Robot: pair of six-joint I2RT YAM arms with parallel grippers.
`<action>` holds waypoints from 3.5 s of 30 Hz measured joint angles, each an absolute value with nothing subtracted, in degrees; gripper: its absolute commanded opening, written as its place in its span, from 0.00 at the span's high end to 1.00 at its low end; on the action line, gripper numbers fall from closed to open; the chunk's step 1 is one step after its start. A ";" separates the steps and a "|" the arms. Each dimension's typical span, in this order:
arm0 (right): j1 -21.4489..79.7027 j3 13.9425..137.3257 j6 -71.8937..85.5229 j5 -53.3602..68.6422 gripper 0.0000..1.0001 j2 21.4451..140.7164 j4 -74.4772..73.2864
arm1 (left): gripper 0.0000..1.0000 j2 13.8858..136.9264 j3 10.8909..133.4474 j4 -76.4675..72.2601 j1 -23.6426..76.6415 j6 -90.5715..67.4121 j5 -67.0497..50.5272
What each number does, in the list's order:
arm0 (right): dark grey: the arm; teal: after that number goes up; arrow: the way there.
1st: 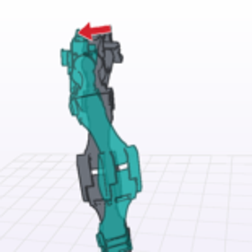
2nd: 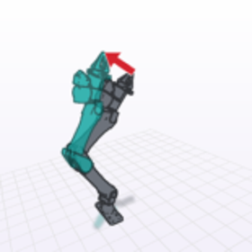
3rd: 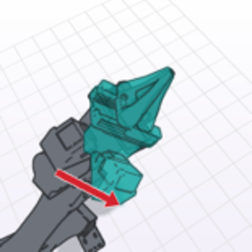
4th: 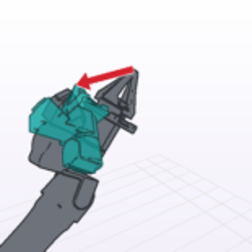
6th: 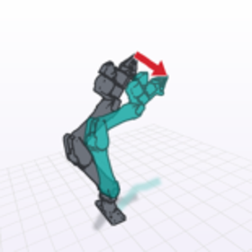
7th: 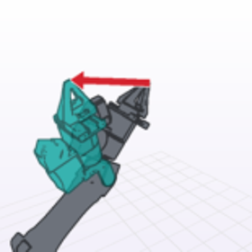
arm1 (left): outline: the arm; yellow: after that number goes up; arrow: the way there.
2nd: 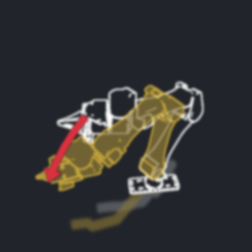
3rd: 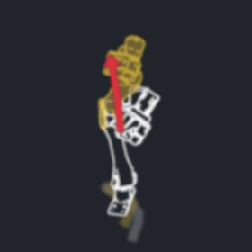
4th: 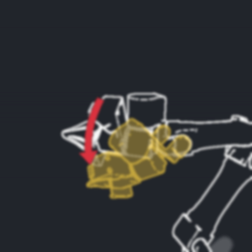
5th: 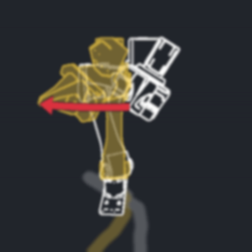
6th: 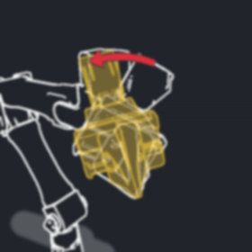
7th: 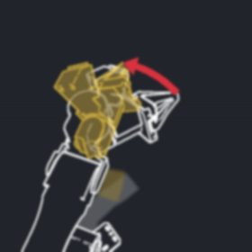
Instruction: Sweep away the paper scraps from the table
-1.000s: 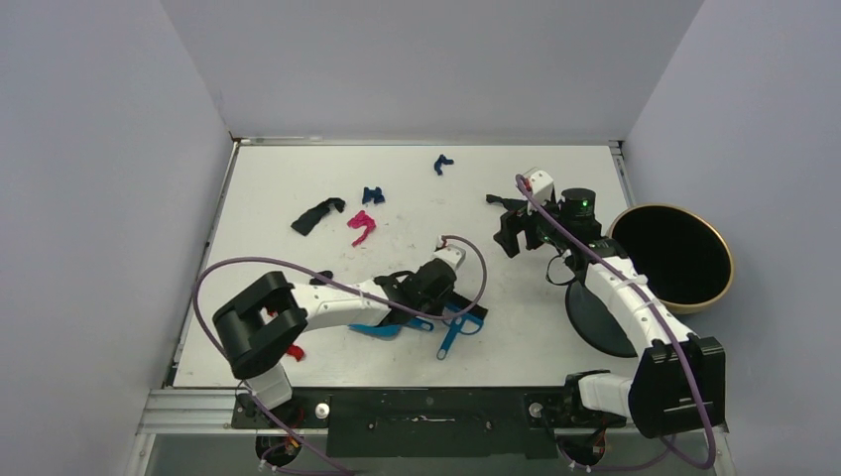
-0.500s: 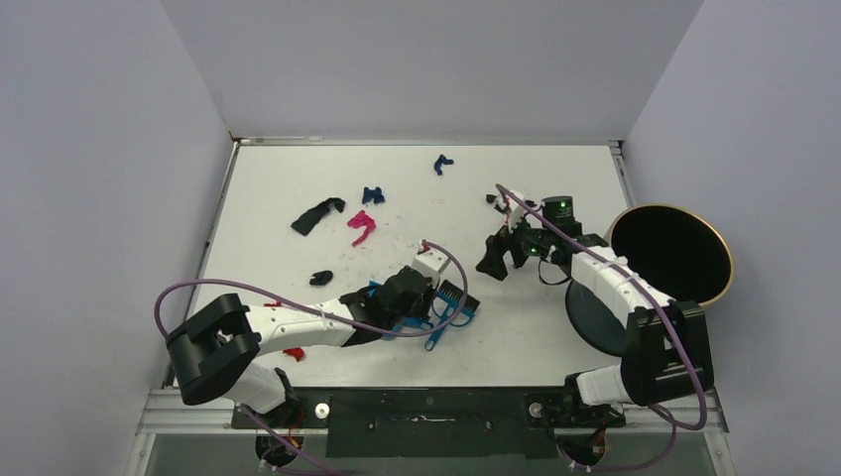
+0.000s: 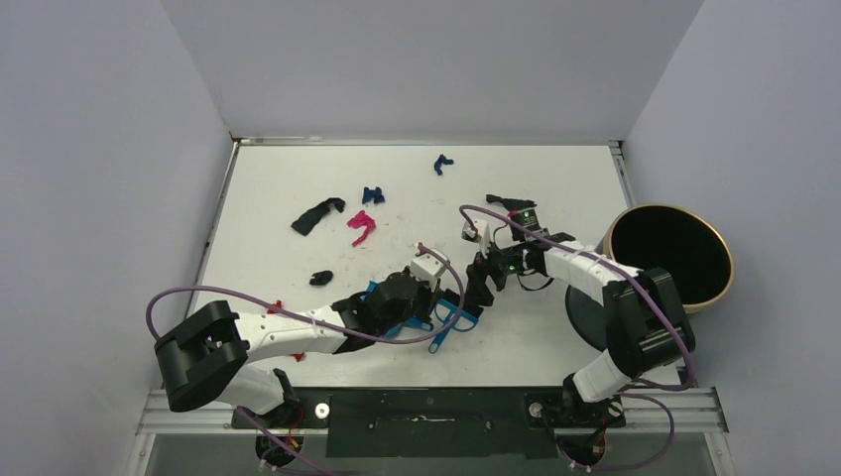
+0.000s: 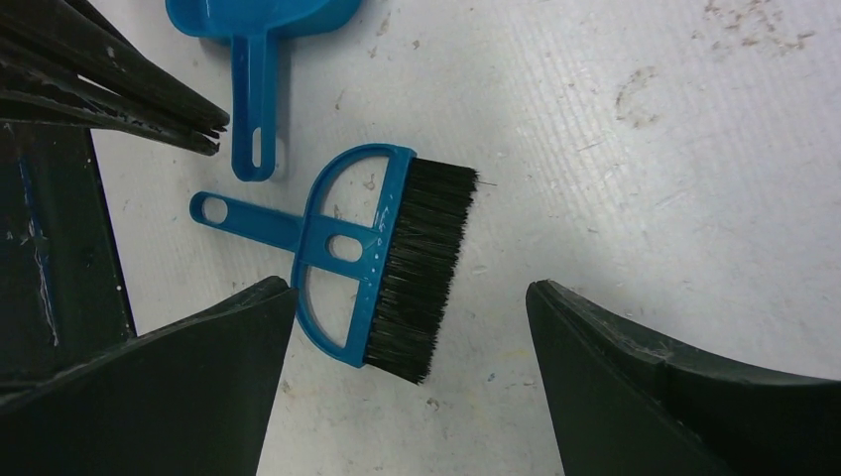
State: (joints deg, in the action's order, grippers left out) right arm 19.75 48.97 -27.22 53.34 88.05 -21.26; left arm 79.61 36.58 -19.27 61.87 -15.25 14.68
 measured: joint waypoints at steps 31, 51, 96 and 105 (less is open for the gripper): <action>39.48 49.71 -33.01 23.97 0.55 82.52 -31.94 | 0.53 59.20 35.97 11.77 61.82 -43.83 33.89; 45.65 44.71 -56.27 23.40 0.60 77.69 -33.89 | 0.29 57.65 34.37 12.99 52.45 -51.33 23.29; 43.31 44.97 -51.88 18.48 0.95 75.46 -33.17 | 0.32 59.75 32.10 5.41 47.99 -48.38 11.81; 40.82 44.93 -46.98 20.67 0.95 71.96 -29.65 | 0.42 67.13 31.70 -8.36 49.06 -48.01 0.84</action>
